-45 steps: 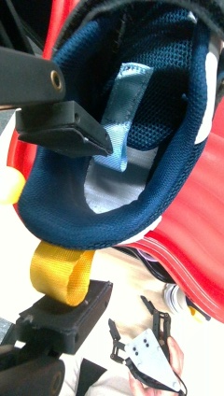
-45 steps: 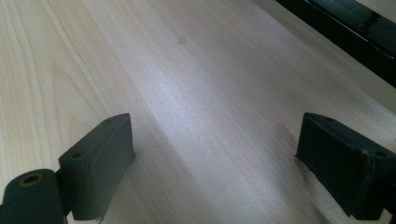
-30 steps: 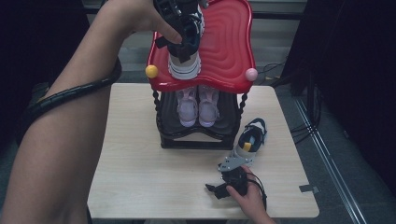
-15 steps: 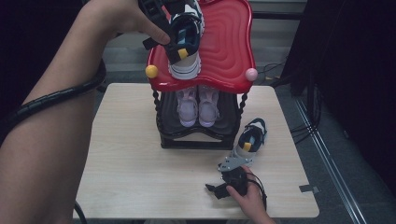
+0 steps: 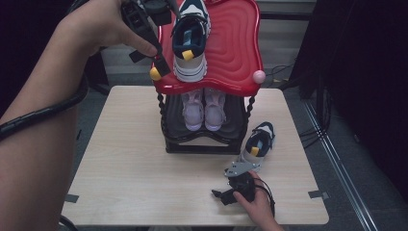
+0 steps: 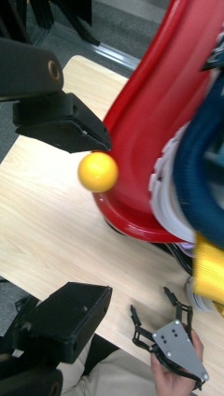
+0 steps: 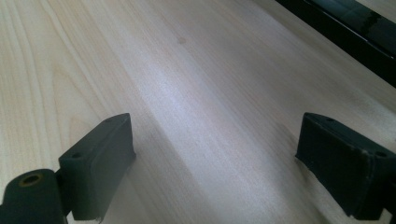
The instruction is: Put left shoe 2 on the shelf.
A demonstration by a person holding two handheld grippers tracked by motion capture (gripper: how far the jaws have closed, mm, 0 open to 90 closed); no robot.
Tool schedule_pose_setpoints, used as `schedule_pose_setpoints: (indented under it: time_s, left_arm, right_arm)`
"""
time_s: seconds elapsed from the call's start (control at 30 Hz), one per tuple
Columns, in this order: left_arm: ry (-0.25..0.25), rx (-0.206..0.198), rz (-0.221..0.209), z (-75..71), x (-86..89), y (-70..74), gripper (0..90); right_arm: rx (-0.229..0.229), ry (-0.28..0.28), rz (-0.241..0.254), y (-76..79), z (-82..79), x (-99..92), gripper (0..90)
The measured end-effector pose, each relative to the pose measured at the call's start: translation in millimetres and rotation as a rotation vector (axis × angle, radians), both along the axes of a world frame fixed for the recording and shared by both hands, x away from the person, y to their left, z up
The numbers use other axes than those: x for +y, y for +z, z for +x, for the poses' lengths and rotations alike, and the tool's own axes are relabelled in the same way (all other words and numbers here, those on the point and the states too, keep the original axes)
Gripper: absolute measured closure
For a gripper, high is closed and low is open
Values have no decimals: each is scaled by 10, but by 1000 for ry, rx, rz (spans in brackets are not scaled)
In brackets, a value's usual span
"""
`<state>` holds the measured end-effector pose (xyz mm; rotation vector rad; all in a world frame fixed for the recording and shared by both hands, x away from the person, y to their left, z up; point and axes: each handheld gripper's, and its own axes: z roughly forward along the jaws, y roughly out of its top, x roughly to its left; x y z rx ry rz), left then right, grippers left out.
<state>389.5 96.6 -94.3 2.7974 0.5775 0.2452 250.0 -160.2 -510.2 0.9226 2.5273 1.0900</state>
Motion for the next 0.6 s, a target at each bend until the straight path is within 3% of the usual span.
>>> schedule_pose_setpoints:
  time_s: [0.6]
  left_arm:
    - [29,37,-20,-114,364,-289,246]
  right_arm:
    - [0,0,0,0,0,0,103]
